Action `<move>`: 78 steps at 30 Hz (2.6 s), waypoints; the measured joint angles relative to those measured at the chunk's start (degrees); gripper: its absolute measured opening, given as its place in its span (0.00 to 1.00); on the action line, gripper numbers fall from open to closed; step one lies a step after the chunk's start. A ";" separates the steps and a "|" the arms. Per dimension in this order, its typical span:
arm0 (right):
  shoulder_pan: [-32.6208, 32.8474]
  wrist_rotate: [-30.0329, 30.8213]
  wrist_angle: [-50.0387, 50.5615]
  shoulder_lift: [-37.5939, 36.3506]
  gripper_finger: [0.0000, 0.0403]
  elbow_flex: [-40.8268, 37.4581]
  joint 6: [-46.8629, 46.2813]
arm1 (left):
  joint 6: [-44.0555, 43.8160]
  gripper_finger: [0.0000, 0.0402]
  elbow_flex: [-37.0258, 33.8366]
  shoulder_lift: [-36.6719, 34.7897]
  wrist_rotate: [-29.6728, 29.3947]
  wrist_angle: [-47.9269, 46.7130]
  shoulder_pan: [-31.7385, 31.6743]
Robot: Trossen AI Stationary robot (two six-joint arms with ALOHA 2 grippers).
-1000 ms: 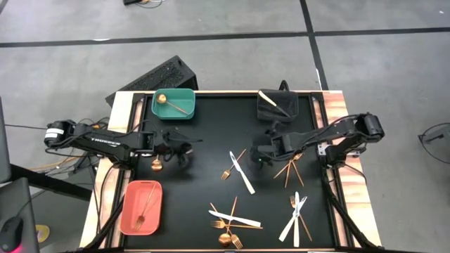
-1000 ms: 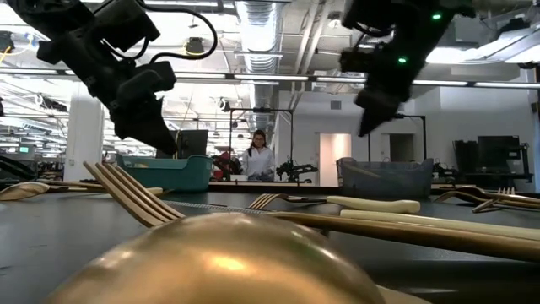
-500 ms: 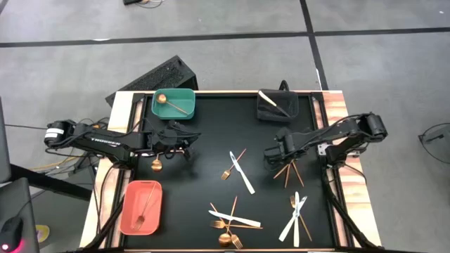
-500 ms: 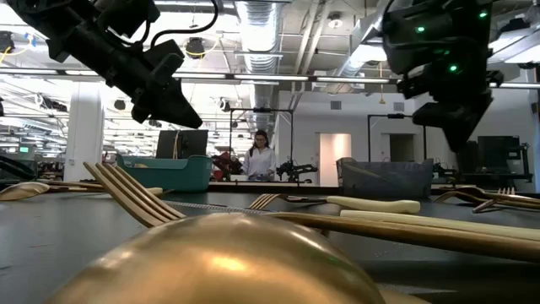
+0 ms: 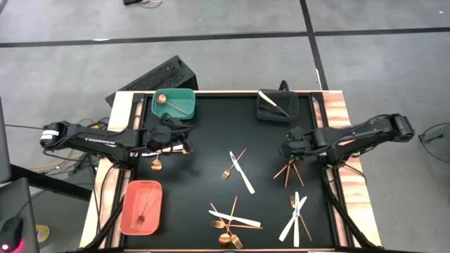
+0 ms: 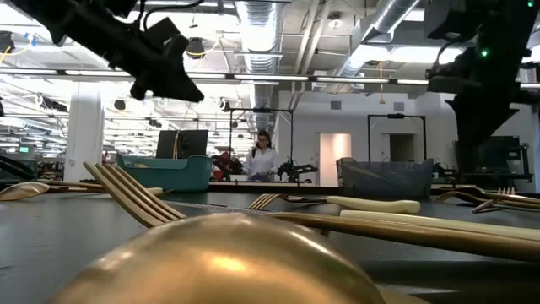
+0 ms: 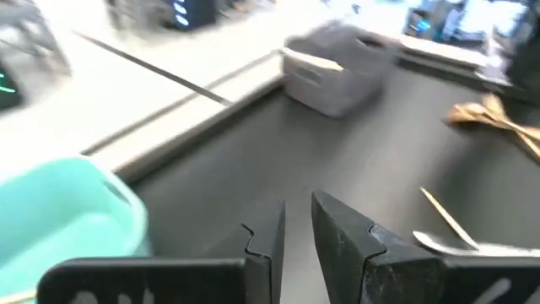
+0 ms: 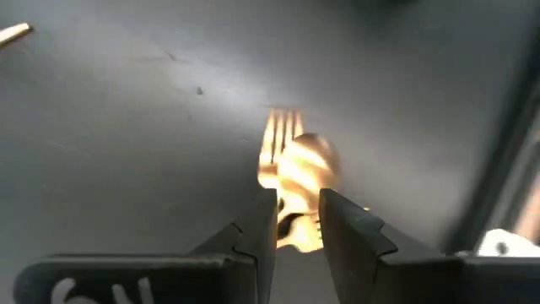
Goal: Sort silverware by color (type)
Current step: Put the gold spoon into the green bin
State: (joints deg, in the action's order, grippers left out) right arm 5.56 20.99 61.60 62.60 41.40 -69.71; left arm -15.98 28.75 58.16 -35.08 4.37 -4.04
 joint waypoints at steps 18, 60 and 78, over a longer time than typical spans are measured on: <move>4.68 -4.57 -6.80 12.12 0.29 -4.23 -9.57 | -4.79 0.13 0.42 8.49 -3.68 -0.56 -0.01; 11.90 31.91 -48.18 3.51 0.11 -4.08 20.23 | 1.68 0.13 0.42 15.14 15.18 21.42 0.00; 5.13 7.11 -112.30 23.35 0.11 -4.06 60.80 | 8.29 0.29 6.14 38.40 34.57 61.97 3.57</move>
State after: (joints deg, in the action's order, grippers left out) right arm 10.70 28.10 -50.70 85.95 37.34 -8.91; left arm -7.69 34.89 96.56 -0.51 66.34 -0.47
